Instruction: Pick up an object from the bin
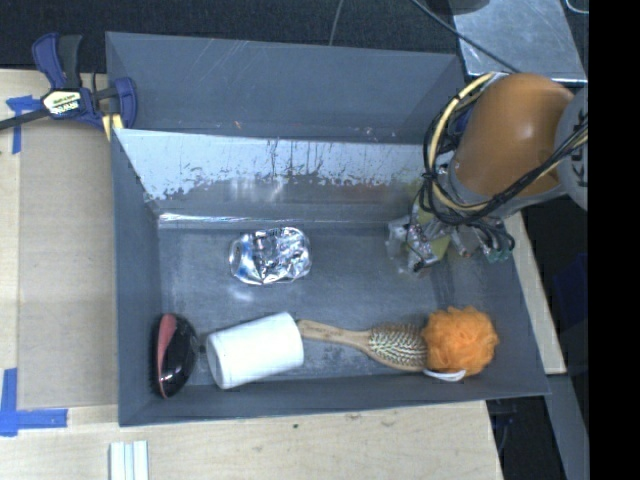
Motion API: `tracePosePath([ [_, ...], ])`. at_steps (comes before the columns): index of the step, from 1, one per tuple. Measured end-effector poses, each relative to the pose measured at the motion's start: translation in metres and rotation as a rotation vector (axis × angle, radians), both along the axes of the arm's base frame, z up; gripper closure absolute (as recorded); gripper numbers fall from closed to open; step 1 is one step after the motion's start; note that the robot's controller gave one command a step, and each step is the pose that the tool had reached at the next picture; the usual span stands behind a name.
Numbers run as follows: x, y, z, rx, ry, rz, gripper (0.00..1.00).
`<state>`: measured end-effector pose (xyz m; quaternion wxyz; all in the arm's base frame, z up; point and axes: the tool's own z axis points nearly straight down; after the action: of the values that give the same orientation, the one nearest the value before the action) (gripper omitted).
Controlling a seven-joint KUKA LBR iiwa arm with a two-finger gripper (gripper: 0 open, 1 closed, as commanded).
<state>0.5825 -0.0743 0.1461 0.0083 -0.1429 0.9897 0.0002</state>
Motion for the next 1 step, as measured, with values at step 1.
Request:
tracePosePath([
  [1,0.0163,0.0358,0.1259,0.001,-0.014,-0.027,1.0],
])
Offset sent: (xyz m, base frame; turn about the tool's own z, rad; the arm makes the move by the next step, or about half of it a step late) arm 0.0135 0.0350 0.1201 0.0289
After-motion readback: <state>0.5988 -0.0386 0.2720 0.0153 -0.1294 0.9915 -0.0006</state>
